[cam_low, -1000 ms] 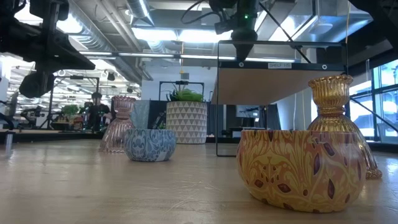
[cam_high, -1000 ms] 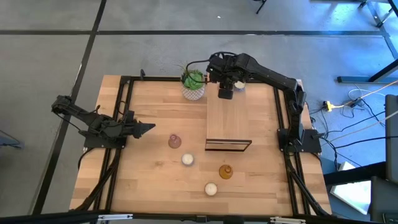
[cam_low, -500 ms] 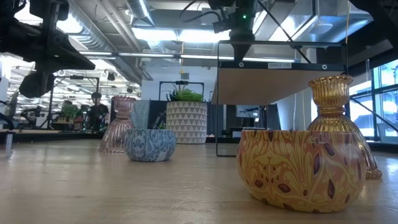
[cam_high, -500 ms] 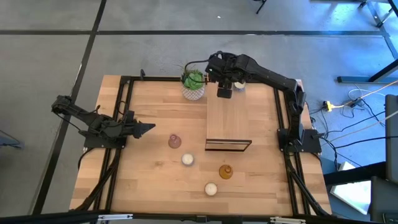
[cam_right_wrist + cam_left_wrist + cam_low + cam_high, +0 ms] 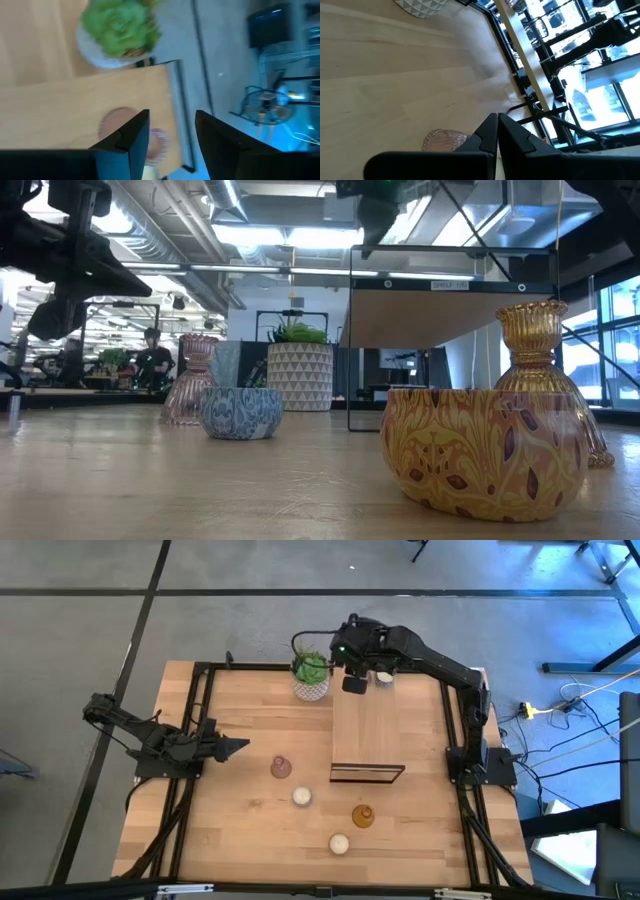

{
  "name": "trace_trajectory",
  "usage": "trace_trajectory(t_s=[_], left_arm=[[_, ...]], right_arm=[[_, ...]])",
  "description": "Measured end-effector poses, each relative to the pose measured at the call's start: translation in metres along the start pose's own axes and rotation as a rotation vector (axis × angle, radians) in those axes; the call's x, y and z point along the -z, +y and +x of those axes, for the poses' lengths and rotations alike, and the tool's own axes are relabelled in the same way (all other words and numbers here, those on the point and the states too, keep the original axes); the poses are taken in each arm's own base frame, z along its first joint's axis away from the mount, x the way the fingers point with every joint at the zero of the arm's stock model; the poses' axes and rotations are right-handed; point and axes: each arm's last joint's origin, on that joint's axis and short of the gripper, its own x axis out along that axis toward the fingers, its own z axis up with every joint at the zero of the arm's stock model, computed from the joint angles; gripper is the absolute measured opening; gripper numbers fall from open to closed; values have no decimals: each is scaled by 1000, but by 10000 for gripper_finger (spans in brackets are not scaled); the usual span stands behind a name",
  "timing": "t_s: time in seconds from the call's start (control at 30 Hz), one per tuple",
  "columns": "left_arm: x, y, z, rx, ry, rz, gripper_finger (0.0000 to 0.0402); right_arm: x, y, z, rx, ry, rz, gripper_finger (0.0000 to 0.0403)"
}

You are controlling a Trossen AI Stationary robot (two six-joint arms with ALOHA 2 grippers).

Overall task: Pick & Place candle stick holders
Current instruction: Put the orange glass candle holder on the shelf aligned with the pink glass candle holder

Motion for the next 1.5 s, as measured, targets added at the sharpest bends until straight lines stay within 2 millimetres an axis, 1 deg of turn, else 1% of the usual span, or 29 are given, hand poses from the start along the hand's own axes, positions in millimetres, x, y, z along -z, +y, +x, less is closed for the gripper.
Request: trace_trajectory(t_s=[0.1,0.2,0.3,0.37,0.5,0.63,0.7,0.8,0.9,1.03,1.13,1.2,1.3,1.4,1.5], left_arm=[[0,0,0,0,0,-2,6],[0,0,0,4,0,-5,6],[0,-1,0,7,0,-13,6],[0,-1,0,8,4,-15,6],[0,-1,0,10,13,-16,6],[1,-1,0,22,55,-10,6],[2,-1,0,31,84,11,6],[4,-2,0,52,138,28,6],[5,-6,-1,107,204,45,6],[7,-11,-2,186,278,128,6],[8,-11,-2,206,308,176,6],[8,-11,-2,208,317,170,6],[7,-12,-2,214,315,140,6],[7,-12,-2,218,318,152,6],[7,-12,-2,215,315,153,6]], right_arm=[[-3,-7,-18,37,-57,51,161],[-4,-6,-33,16,-135,136,161],[-2,-3,-51,-108,-213,215,161],[-2,1,-60,-205,-247,273,161],[-4,17,-72,-422,-272,340,161],[-7,41,-87,-637,-259,387,161],[-12,57,-96,-711,-271,389,161],[-17,82,-114,-767,-293,383,161],[-21,105,-134,-820,-340,423,161],[-24,135,-157,-888,-390,428,161],[-19,160,-170,-863,-369,436,161],[-17,175,-176,-831,-358,487,161],[-14,196,-182,-809,-334,503,161],[-8,216,-182,-795,-264,491,161],[-3,238,-178,-766,-172,474,161]])
